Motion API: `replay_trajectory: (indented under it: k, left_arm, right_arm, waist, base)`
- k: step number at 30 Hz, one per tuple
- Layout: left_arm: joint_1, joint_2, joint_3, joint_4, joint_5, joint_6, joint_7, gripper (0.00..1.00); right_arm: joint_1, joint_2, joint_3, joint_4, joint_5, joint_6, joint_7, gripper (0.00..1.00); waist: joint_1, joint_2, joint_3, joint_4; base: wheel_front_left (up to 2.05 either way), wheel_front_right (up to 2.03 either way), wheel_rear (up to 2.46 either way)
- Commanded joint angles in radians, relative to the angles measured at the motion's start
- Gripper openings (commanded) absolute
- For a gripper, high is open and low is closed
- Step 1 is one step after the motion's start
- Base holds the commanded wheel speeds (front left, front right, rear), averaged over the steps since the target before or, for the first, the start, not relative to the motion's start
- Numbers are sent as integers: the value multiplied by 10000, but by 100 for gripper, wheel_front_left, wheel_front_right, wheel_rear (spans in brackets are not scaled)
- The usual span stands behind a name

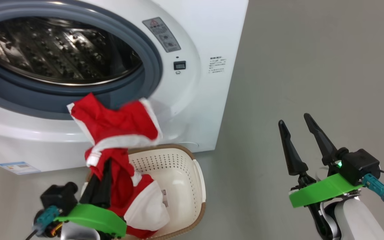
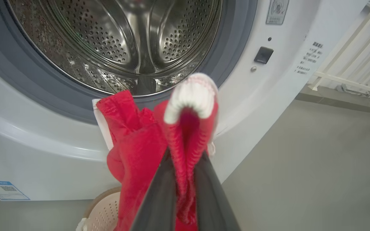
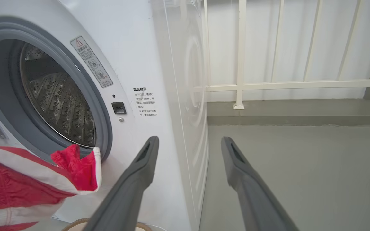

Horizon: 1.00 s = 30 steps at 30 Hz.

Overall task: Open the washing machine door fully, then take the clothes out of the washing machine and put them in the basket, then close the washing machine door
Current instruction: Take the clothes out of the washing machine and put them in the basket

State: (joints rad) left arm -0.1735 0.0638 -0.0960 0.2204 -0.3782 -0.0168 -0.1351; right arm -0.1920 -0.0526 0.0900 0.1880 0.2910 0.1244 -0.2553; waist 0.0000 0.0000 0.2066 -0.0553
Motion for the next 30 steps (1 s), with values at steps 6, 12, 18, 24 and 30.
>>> replay_trajectory:
  k: [6,12,18,24,30]
  left_arm:
    - [-1239,154,204,1924,54,-90,-410,0]
    - [-2560,93,237,4578,-226,-401,-883,0]
    - [-3698,133,277,6330,-413,-649,-1026,0]
    - [-4966,200,264,8226,-625,-841,-845,0]
    - [-5787,187,219,9687,-851,-959,-356,0]
  right_arm:
    - [-437,21,274,-286,115,63,-65,100]
    - [-666,22,352,-314,305,63,-65,100]
    - [-845,23,258,-386,274,63,-65,100]
    - [-1103,23,33,-493,7,63,-65,100]
    - [-1348,23,170,-568,36,63,-65,100]
  waist:
    - [0,0,635,-425]
    - [0,0,1308,-855]
    - [0,0,1801,-1033]
    - [0,0,2379,-1109]
    - [0,0,2940,-1093]
  base:
    - [0,0,0]
    - [0,0,0]
    - [0,0,0]
    - [0,0,0]
    - [0,0,0]
